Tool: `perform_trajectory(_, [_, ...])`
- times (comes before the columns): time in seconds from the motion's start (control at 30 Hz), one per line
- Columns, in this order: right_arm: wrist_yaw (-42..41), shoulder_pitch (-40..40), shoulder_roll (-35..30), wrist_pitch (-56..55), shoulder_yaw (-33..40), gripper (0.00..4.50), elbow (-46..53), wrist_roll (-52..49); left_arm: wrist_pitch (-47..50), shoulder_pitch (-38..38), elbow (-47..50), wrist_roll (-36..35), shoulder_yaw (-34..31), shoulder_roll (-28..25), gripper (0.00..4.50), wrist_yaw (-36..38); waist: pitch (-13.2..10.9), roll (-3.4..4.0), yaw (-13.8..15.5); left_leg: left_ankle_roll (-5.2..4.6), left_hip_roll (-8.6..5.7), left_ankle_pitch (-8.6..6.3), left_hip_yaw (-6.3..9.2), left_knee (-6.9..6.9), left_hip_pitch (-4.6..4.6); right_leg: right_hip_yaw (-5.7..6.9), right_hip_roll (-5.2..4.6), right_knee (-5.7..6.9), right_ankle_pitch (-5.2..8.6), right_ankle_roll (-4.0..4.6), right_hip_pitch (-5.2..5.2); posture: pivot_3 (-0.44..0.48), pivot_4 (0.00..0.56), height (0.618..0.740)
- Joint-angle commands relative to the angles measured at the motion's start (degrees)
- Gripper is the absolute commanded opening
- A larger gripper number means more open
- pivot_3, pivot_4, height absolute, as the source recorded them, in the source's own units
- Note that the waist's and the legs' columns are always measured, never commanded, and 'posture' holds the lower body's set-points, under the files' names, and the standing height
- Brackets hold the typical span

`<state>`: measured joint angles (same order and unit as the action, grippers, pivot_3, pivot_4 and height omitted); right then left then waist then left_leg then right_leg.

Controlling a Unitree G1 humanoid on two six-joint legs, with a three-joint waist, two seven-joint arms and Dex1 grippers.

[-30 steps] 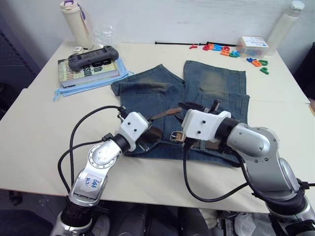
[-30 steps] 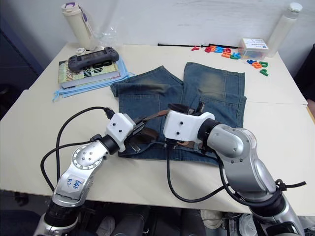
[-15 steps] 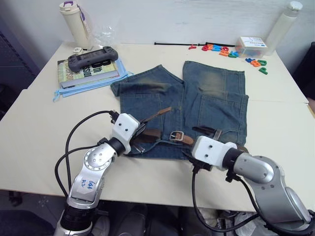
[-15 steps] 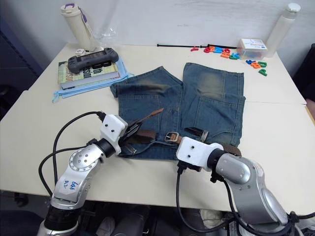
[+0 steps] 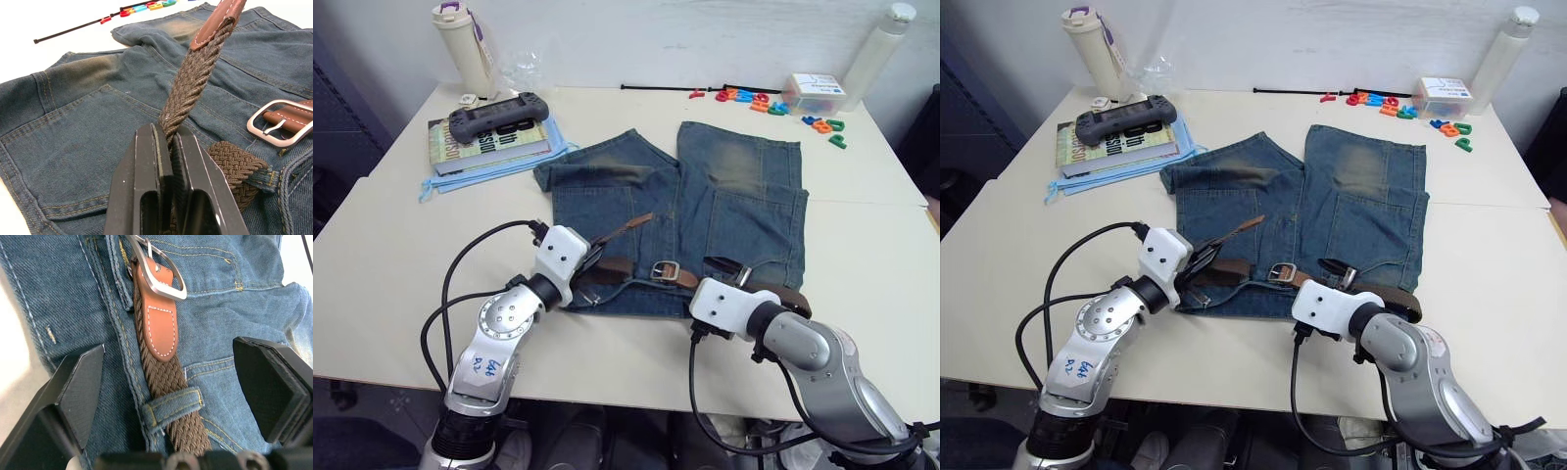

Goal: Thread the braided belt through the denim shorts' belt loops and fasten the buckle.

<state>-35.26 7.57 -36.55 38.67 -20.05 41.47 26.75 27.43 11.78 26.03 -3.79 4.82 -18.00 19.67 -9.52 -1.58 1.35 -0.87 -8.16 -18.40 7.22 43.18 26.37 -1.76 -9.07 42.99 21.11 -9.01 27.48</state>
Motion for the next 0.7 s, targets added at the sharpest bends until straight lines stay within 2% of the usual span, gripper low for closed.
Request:
perform_trajectory(0.03, [1.12, 0.57, 1.54, 0.36, -0.81, 4.45, -0.3, 1.83, -0.61, -0.22, 1.57, -0.2, -0.38, -0.18, 0.0, 0.05, 0.0, 0.0, -0.03, 0.0, 0.0, 0.0, -0.01, 0.0, -0.01, -0.01, 0.0, 0.01, 0.0, 0.0, 0.0, 0.0, 0.15, 0.655])
perform_trajectory(0.07, [1.11, 0.66, 1.91, 0.74, -0.69, 4.45, -0.5, 2.11, -0.6, -0.25, 1.54, -0.17, -0.35, -0.18, 0.0, 0.03, 0.0, 0.0, -0.04, 0.0, 0.0, 0.0, -0.01, 0.0, -0.02, -0.02, 0.01, 0.02, 0.0, 0.0, 0.0, 0.0, 0.15, 0.655])
perform_trajectory(0.1, [1.13, 0.7, 2.2, 0.96, -0.55, 4.07, -0.69, 2.32, -0.61, -0.3, 1.55, -0.15, -0.33, -0.2, 0.0, 0.03, 0.0, 0.0, -0.05, 0.01, 0.0, 0.0, -0.01, 0.0, -0.02, -0.02, 0.03, 0.02, 0.0, 0.0, -0.01, 0.0, 0.15, 0.655])
perform_trajectory(0.17, [1.1, 0.65, 2.6, 1.23, -0.34, 3.82, -0.85, 2.52, -0.59, -0.38, 1.65, -0.16, -0.32, -0.22, 0.0, 0.03, 0.0, 0.0, -0.02, 0.01, 0.0, 0.0, -0.01, 0.0, -0.03, -0.03, 0.05, 0.03, 0.0, 0.0, -0.01, 0.0, 0.15, 0.655])
perform_trajectory(0.2, [1.03, 0.72, 2.77, 1.31, -0.44, 3.47, -1.05, 2.64, -0.61, -0.4, 1.64, -0.14, -0.28, -0.21, 0.0, 0.03, 0.0, 0.0, 0.02, 0.01, 0.0, 0.0, 0.0, 0.0, -0.03, -0.03, 0.05, 0.03, 0.0, 0.0, -0.01, 0.0, 0.15, 0.655])
perform_trajectory(0.3, [0.74, 0.83, 3.42, 1.9, -1.02, 2.06, -1.56, 2.89, -0.59, -0.52, 1.7, -0.12, -0.19, -0.18, 0.0, 0.0, 0.0, -0.01, 0.06, 0.01, 0.0, 0.0, 0.0, 0.0, -0.02, -0.03, 0.05, 0.03, 0.0, 0.0, 0.0, 0.0, 0.15, 0.655])
perform_trajectory(0.33, [0.59, 0.86, 3.64, 2.15, -1.16, 1.85, -1.68, 2.88, -0.57, -0.51, 1.68, -0.11, -0.17, -0.16, 0.0, -0.03, 0.0, 0.0, 0.06, 0.01, 0.0, 0.0, 0.0, 0.0, -0.02, -0.03, 0.05, 0.03, 0.0, 0.0, 0.0, 0.0, 0.15, 0.655])
perform_trajectory(0.37, [0.48, 0.97, 3.9, 2.39, -1.26, 1.2, -1.8, 2.86, -0.56, -0.52, 1.65, -0.09, -0.14, -0.15, 0.0, -0.04, 0.0, 0.0, 0.05, 0.01, 0.0, 0.0, 0.0, 0.0, -0.01, -0.02, 0.05, 0.03, 0.0, 0.0, 0.0, 0.0, 0.15, 0.655])
perform_trajectory(0.47, [0.29, 1.86, 4.7, 3.39, -1.05, 0.06, -1.65, 2.65, -0.45, -0.47, 1.52, 0.0, -0.15, -0.15, 0.0, -0.17, 0.0, 0.0, 0.01, 0.02, 0.0, 0.0, -0.01, 0.0, -0.02, -0.03, 0.05, 0.04, 0.0, 0.0, 0.01, 0.0, 0.15, 0.655])
perform_trajectory(0.7, [-0.16, 6.75, 10.44, 12.24, 0.77, 0.06, 2.1, 1.38, 4.37, -0.08, 0.99, 0.5, 1.67, -1.8, 0.0, 0.86, 0.0, 0.0, -0.12, 0.04, 0.02, -0.01, 0.0, 0.0, -0.02, -0.05, 0.1, 0.07, 0.0, 0.0, 0.03, 0.0, 0.15, 0.655])
